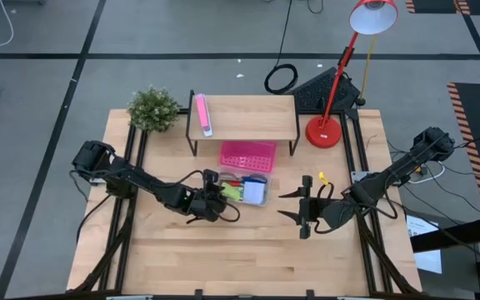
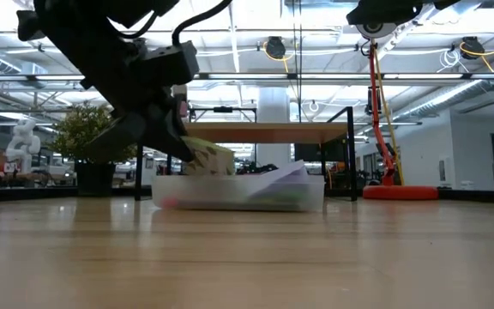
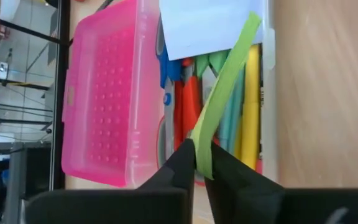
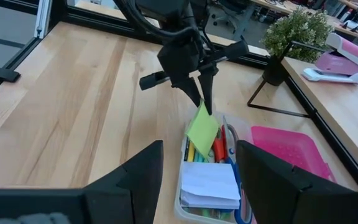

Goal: Pack school essentials
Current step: Put the light green sticky notes into the supply box

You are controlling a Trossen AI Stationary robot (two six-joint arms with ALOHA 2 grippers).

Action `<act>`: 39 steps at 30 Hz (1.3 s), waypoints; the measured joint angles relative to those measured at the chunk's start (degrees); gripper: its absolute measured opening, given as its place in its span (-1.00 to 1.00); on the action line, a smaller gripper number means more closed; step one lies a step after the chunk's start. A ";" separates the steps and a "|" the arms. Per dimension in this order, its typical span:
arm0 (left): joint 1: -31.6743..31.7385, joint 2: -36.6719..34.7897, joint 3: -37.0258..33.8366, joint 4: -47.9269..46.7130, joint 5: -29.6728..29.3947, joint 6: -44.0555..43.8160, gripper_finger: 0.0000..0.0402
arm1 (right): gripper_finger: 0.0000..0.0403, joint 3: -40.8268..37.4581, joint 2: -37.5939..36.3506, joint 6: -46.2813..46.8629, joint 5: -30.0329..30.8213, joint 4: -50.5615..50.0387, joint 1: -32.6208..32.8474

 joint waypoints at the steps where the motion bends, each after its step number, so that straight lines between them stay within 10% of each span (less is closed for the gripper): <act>1: 0.00 -0.01 0.00 0.36 -0.07 0.51 -0.89 | -0.04 0.02 0.00 -0.04 0.00 0.00 0.00; 20: 3.04 -2.25 0.02 4.18 -5.53 4.38 -0.79 | -0.04 -2.62 0.02 -0.13 -0.02 1.75 0.00; 39: 2.97 -2.21 0.02 -1.30 5.93 3.53 -0.35 | -0.04 -2.80 0.02 -1.39 -0.02 4.02 -0.09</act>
